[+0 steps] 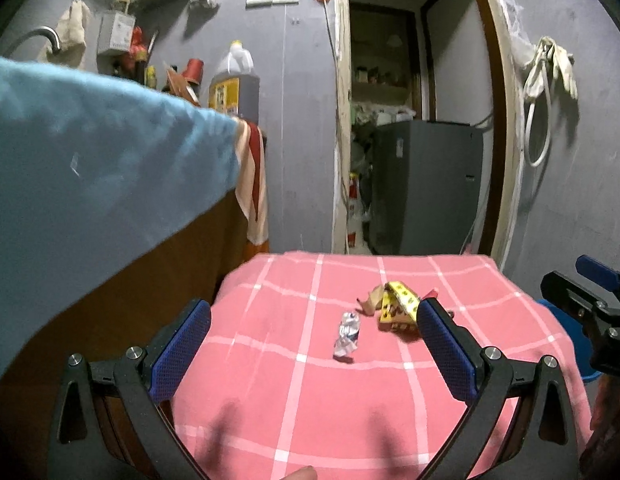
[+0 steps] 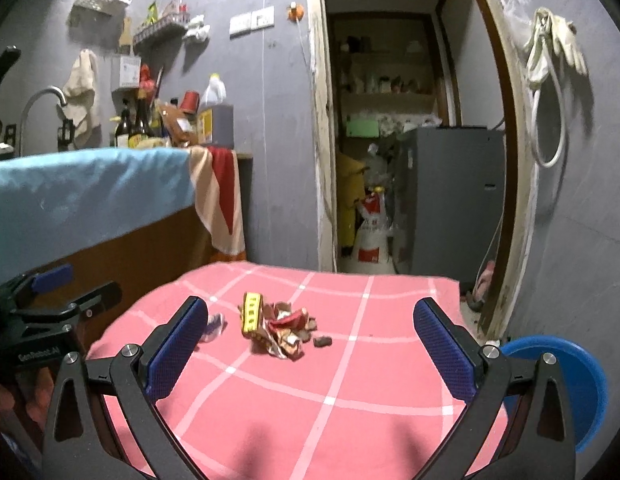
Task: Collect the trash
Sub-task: 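Lower the left gripper onto the white foil wrapper and close it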
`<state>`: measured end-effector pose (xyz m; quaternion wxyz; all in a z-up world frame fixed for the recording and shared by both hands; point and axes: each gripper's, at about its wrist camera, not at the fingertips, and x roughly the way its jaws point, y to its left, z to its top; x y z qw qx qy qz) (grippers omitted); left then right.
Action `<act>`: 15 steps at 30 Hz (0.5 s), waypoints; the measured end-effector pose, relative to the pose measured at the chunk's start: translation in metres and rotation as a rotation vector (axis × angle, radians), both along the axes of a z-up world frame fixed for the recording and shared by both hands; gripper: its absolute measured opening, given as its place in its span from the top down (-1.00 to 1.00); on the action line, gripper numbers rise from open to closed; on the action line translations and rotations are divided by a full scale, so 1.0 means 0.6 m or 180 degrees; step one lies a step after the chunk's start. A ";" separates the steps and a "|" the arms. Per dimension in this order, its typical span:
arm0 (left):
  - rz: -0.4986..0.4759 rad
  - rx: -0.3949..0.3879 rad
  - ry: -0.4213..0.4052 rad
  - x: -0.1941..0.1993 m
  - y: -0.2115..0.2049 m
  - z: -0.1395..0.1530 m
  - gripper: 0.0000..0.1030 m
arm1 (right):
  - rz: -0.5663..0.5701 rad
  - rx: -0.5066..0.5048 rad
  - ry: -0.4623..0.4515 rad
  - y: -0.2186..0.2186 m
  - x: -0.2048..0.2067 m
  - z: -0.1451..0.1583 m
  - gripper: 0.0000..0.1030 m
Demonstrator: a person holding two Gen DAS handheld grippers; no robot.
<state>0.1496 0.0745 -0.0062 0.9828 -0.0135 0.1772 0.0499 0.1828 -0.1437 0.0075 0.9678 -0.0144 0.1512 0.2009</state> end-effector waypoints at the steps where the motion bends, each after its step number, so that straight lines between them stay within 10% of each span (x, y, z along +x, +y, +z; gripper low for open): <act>1: 0.0000 -0.0008 0.0027 0.004 0.001 -0.003 -0.96 | 0.0001 -0.0013 0.0032 0.001 0.006 -0.003 -1.00; 10: 0.0002 -0.0187 0.0382 0.062 0.022 -0.034 -0.95 | -0.0040 -0.0033 0.0450 0.002 0.068 -0.031 -0.99; 15: -0.0068 -0.0208 0.0516 0.085 0.021 -0.044 -0.91 | 0.0039 -0.0047 0.0666 0.006 0.097 -0.043 -0.62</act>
